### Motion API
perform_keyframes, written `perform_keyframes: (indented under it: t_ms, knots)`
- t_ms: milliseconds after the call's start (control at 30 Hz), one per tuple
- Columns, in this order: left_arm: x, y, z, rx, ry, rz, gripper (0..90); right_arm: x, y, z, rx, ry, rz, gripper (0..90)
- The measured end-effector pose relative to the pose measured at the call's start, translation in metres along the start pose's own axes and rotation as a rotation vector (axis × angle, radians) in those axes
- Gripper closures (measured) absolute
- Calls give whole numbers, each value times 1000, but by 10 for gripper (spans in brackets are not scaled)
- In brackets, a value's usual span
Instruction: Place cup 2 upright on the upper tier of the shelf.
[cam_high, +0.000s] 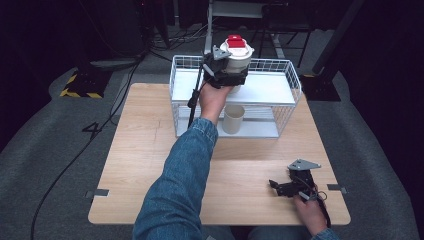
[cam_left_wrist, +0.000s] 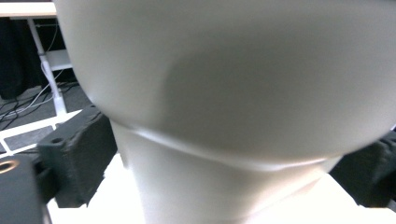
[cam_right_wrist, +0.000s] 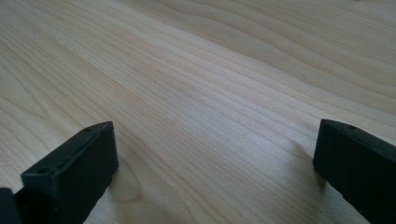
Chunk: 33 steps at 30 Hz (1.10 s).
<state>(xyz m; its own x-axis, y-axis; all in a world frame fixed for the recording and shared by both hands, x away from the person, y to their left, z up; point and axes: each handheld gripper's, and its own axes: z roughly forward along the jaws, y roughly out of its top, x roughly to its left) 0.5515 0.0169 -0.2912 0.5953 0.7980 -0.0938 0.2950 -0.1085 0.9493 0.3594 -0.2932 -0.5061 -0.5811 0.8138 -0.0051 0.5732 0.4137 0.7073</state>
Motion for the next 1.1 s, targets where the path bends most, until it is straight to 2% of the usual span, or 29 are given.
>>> perform_keyframes:
  t_ms: [67,367,500,600,767,867,1100]
  knots:
    - [1,0,0,1,0,-2,1,0,0,0,0,0,1,0]
    - [1,4,-13,-28,-10,1,0,0,0,0,-2,0,1,0]
    - [-1,5,-27,-35,-20,6,0,0,0,0,-2,0,1,0]
    - [-4,6,-41,-41,-13,31,0,0,0,0,-4,1,1,0]
    - [-9,5,-60,-50,-23,44,0,0,0,1,-3,5,-1,0]
    - [-14,3,-72,-51,-32,67,0,0,0,1,-4,5,-2,0]
    - [-24,-5,-102,-45,-54,65,0,0,0,1,-4,7,-4,0]
